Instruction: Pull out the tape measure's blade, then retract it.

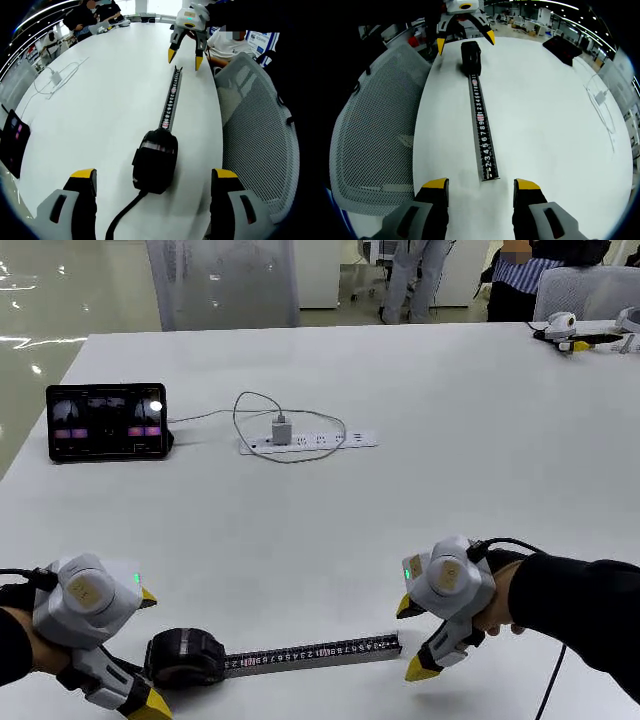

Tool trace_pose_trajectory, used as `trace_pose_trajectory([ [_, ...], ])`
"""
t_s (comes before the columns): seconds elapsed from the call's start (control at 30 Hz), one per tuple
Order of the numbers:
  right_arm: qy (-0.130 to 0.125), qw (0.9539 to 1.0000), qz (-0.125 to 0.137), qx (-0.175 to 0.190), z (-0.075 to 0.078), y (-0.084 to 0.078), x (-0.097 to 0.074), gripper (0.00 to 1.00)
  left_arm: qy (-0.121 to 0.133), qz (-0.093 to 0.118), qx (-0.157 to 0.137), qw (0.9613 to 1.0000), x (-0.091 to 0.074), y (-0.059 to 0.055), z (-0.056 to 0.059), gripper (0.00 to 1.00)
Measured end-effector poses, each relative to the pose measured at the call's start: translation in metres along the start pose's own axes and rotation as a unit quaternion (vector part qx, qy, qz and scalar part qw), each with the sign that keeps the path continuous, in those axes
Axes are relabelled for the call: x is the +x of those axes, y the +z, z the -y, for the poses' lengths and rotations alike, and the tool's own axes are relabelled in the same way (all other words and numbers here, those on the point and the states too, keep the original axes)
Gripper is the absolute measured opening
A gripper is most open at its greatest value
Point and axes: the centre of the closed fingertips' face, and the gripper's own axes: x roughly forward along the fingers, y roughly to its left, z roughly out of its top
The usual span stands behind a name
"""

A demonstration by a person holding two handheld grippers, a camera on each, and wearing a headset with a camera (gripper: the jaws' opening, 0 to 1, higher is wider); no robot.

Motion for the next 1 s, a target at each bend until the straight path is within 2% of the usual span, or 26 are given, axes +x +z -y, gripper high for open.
trace_pose_trajectory([
  [0.03,0.000,1.0000,0.000,0.003,0.000,-0.001,0.000,0.50,-0.001,0.002,-0.001,1.0000,0.000,0.000,0.001,0.95],
  [0.07,0.000,1.0000,0.000,0.008,-0.001,-0.002,0.000,0.51,-0.003,0.010,-0.018,0.9998,-0.001,0.002,0.002,0.97],
  [0.17,-0.003,0.9999,0.006,0.014,-0.001,-0.002,0.000,0.55,-0.001,0.006,-0.021,0.9998,-0.002,-0.004,0.003,0.99],
  [0.27,-0.005,0.9996,0.022,0.015,-0.004,0.001,-0.003,0.60,-0.005,0.006,-0.024,0.9997,-0.003,-0.008,0.007,0.99],
  [0.33,-0.009,0.9995,0.028,0.013,-0.003,0.002,-0.004,0.68,-0.009,0.007,-0.028,0.9995,-0.003,-0.008,0.012,0.99],
  [0.43,-0.006,0.9989,0.043,0.018,-0.006,0.005,-0.006,0.77,-0.007,0.012,-0.034,0.9993,-0.002,-0.011,0.013,0.99],
  [0.5,0.015,0.9978,0.059,0.025,-0.016,0.008,-0.006,0.84,-0.007,0.014,-0.037,0.9992,-0.002,-0.013,0.014,0.99],
  [0.63,0.012,0.9975,0.068,0.016,-0.019,0.006,-0.003,0.99,-0.004,0.015,-0.037,0.9992,-0.004,-0.015,0.013,0.99],
  [0.7,0.009,0.9974,0.069,0.016,-0.020,0.005,-0.003,0.99,0.001,0.019,-0.046,0.9988,-0.006,-0.015,0.011,0.99],
  [0.8,-0.006,0.9955,0.088,0.037,-0.015,0.008,-0.004,0.99,0.026,0.062,-0.079,0.9946,-0.009,-0.005,0.002,0.99],
  [0.87,-0.026,0.9940,0.098,0.042,-0.010,0.008,-0.005,0.99,0.044,0.077,-0.099,0.9911,-0.012,-0.003,-0.004,0.99],
  [0.9,-0.040,0.9916,0.109,0.057,-0.007,0.009,-0.007,0.99,0.057,0.094,-0.115,0.9873,-0.015,0.000,-0.008,0.99],
  [0.97,-0.052,0.9887,0.125,0.064,-0.003,0.012,-0.011,0.99,0.071,0.115,-0.132,0.9820,-0.018,0.003,-0.011,0.99],
  [1.0,-0.058,0.9865,0.133,0.075,-0.003,0.012,-0.014,0.99,0.077,0.130,-0.145,0.9779,-0.021,0.004,-0.011,0.99],
])
